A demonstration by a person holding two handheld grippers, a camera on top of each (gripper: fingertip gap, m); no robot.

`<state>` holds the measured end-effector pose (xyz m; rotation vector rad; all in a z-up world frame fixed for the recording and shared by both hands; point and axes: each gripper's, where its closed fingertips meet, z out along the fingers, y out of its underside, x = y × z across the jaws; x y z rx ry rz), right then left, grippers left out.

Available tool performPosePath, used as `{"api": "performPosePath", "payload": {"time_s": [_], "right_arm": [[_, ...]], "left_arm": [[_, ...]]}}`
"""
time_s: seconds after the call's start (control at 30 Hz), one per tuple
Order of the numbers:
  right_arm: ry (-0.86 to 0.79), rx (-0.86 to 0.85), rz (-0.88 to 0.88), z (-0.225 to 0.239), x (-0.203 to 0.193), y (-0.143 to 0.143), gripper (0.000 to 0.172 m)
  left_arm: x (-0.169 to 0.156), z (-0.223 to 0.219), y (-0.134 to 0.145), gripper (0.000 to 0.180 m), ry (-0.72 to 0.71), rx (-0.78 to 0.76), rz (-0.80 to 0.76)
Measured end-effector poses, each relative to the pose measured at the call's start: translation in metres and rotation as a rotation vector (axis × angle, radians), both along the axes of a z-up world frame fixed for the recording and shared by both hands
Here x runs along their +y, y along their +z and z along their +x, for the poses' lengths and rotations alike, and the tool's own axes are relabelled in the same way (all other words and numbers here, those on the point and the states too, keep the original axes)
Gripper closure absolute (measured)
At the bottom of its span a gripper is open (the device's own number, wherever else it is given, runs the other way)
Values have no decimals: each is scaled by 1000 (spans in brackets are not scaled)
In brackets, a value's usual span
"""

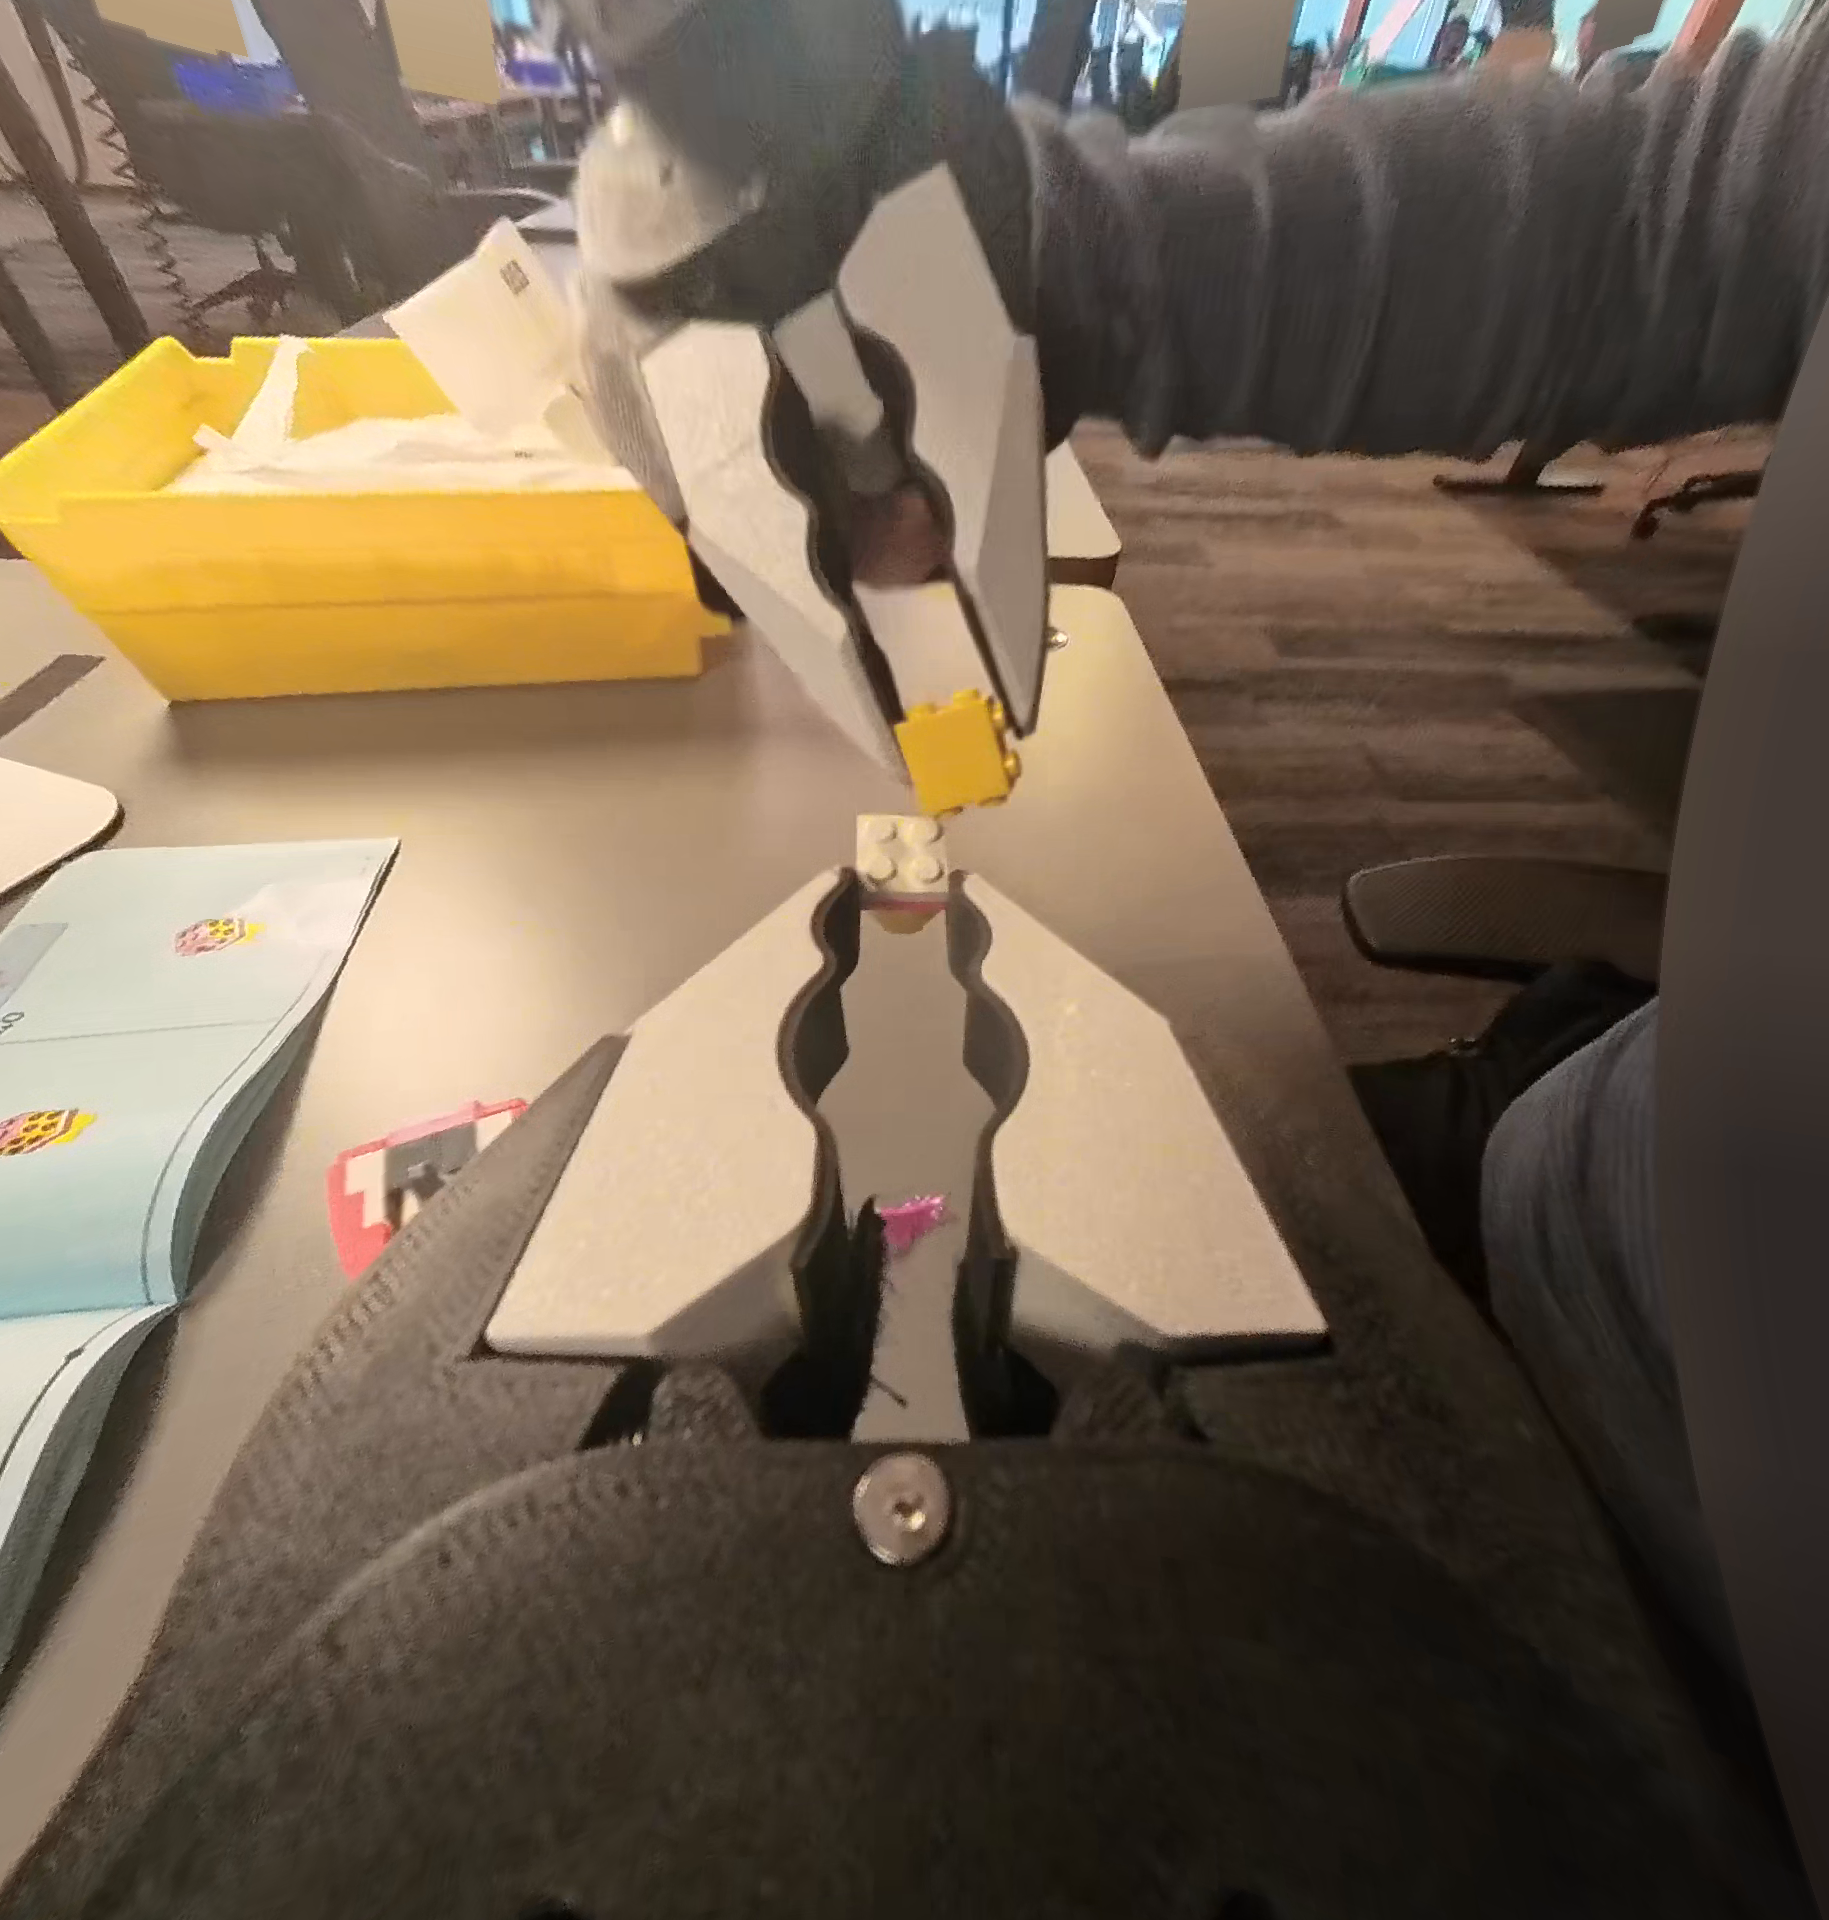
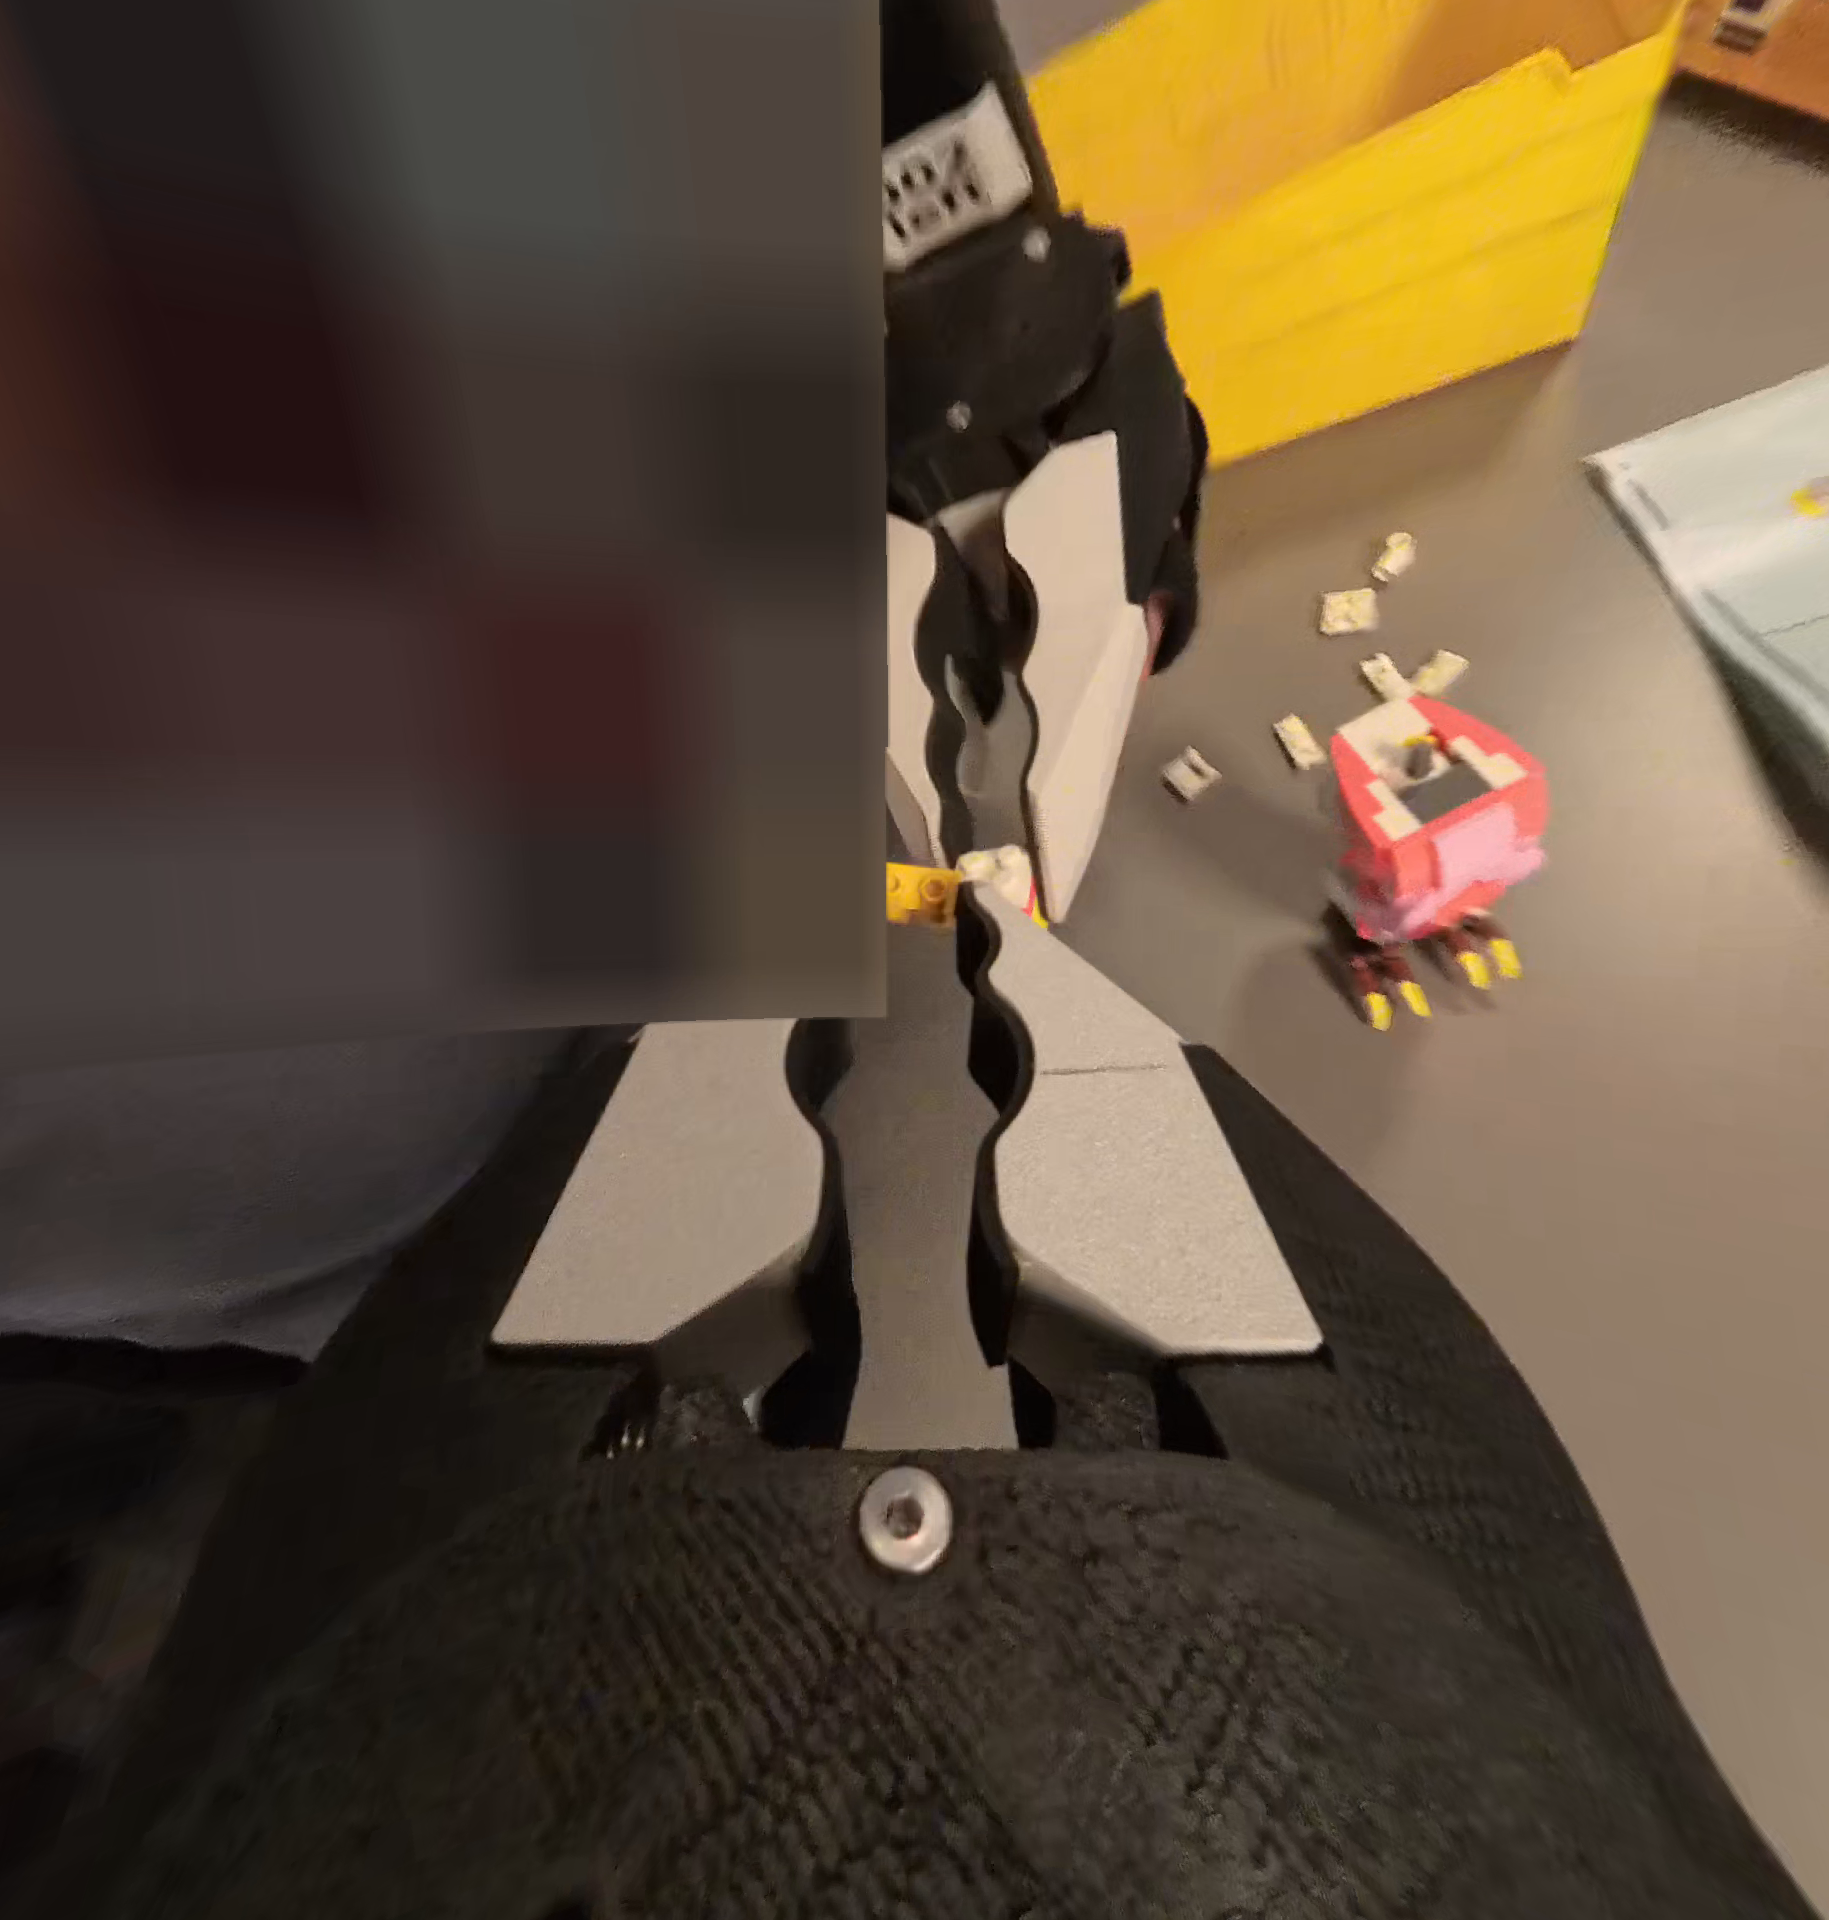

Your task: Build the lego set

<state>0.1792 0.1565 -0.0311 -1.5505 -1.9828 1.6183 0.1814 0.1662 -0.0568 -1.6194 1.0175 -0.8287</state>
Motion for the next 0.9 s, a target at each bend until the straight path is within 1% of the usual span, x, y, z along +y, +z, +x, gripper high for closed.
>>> {"api": "performPosePath", "payload": {"time_s": [0.03,0.13,0.2,0.37,0.43,0.6,0.7,0.77,0.8,0.83,0.9], "right_arm": [[12,-16,98,1,0,-4,156],[65,-55,376,3,-1,-13,156],[87,-63,475,3,-3,-15,156],[87,-63,599,3,2,-22,156],[76,-62,621,5,5,-23,156],[10,-20,679,7,19,-23,156],[-28,-13,746,8,31,-29,156],[-86,-4,787,6,45,-37,156],[-140,16,805,2,54,-41,156],[-224,53,822,-4,68,-43,156],[-464,191,859,-17,102,-43,156]], "left_arm": [[1,0,-4,166,8,25,3],[4,0,-10,166,16,50,-4],[5,0,-12,166,20,54,-6],[7,-2,-14,166,26,59,-4],[7,-2,-15,166,26,59,-2],[9,-2,-16,166,35,71,9],[9,-2,-16,166,42,71,19],[9,1,-15,166,47,59,20],[8,4,-15,166,47,50,19],[6,8,-15,166,46,43,19],[2,19,-18,166,52,49,32]]}}
